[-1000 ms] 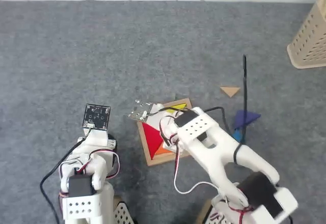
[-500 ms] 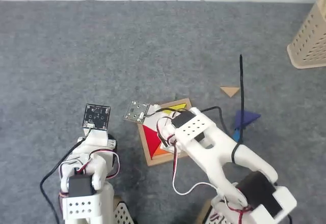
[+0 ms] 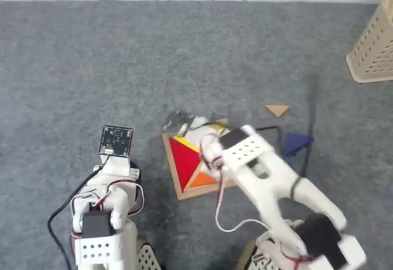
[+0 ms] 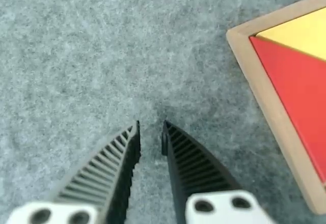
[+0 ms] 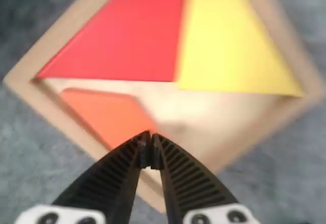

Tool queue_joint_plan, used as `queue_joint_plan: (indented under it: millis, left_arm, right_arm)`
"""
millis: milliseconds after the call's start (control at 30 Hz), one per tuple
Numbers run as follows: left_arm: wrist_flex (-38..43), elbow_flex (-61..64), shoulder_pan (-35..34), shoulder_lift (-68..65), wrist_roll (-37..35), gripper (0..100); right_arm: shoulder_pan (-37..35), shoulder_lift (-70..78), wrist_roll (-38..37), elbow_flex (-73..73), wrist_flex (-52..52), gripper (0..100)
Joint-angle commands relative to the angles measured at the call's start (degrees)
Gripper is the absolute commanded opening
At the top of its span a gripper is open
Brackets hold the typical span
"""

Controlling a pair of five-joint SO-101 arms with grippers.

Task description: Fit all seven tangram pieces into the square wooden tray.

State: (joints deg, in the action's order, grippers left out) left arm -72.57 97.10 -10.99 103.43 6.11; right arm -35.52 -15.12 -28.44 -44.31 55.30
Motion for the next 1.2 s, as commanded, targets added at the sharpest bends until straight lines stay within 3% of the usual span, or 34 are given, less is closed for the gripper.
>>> queue_joint_plan:
  millis: [0,200,433,667,1167]
  left_arm:
    - [0.0,-0.5,0.1,1.3,-0.4,7]
    - [0.0,-0.5,0.1,1.3,-0.4,7]
    - [0.0,-0.5,0.1,1.3,-0.4,7]
    - [0.0,-0.5,0.1,1.3,-0.4,7]
    - [0.0,-0.5,0.1,1.3,-0.4,7]
  right_arm:
    - [4.9,-8.6,1.6,1.8,0.5,0.7]
    - [12.3,-13.7,2.9,2.0,3.0,1.0]
    - [2.8,-3.3,1.5,2.2,2.4,13.2]
    - [0.3,5.6,1.2,2.5,-4.1,3.3]
    - [-0.9,7.5,1.1,2.2,-3.7,2.8]
